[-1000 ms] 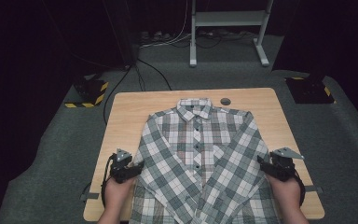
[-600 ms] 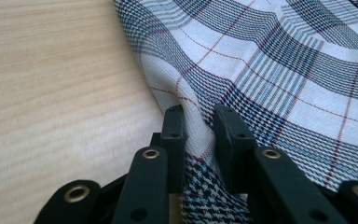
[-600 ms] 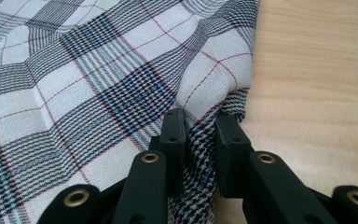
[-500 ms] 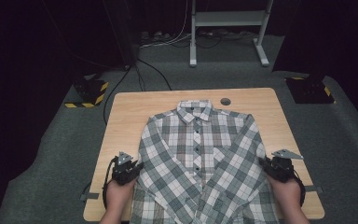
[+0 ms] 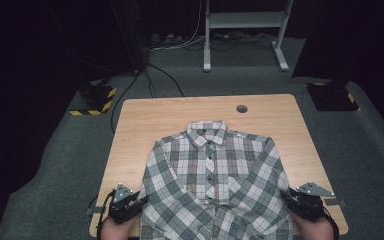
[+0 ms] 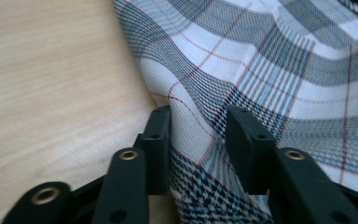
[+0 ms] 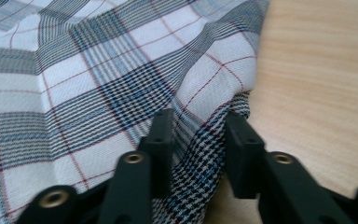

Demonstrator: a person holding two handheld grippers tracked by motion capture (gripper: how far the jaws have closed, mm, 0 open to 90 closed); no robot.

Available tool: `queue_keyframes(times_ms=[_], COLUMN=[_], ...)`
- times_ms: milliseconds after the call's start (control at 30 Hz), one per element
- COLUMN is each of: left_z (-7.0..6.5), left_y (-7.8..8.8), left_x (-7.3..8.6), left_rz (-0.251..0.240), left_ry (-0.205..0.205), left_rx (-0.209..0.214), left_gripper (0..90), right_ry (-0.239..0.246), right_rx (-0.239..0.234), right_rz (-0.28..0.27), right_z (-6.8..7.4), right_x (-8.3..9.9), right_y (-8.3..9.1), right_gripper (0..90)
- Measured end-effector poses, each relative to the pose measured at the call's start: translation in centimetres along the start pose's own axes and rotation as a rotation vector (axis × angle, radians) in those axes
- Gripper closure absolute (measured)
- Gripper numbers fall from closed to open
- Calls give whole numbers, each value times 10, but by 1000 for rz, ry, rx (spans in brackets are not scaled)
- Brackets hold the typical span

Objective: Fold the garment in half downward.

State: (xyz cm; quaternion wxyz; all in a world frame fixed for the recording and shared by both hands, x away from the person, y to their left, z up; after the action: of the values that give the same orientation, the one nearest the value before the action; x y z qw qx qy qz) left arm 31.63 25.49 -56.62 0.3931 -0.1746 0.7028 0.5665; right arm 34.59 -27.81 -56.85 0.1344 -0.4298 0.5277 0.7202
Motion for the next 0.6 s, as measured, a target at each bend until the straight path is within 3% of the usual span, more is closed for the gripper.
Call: queue_keyframes(times_ms=[67,100,167,200,267,400,433,500,600], left_z=[1,3,8,8,15,23,23,27,27], left_y=[0,0,-7,-7,-26,-52,-52,-68,-69], left_x=[-4,-8,-23,-23,-39,-59,-59,-63,-63], left_rz=[-9,-18,-14,-14,12,57,57,115,97], left_ry=[3,5,2,2,5,6,6,13,14], left_rx=[-4,-11,-30,-30,-37,-40,-40,-44,-47], left_gripper=[558,541,511,496,475,471,469,464,515], right_ry=[0,-9,-14,-21,-31,-47,-47,-61,-81], right_rx=[3,12,19,30,27,23,23,26,26], right_rz=[-7,-31,-58,-68,-73,-34,-34,7,44], right_z=[-1,-4,-9,-12,-19,-31,-31,-38,-41], right_x=[-2,-10,-21,-27,-39,-58,-58,-64,-62], right_y=[0,2,2,1,-6,-31,-31,-50,-62], right_gripper=[596,528,479,470,464,461,461,458,481])
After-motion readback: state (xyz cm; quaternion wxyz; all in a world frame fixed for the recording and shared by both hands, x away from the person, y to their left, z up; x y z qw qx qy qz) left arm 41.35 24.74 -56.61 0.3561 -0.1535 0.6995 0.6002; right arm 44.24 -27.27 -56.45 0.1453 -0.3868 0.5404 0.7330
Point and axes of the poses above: each handheld gripper's, and its own axes: y roughly backward along the jaws, x roughly out of its underside, z roughly to its left, the point moved 5 cm from there along -y, roughly forward along the jaws, and after that the axes turned 5 degrees about -x, right-handed, at the moved point
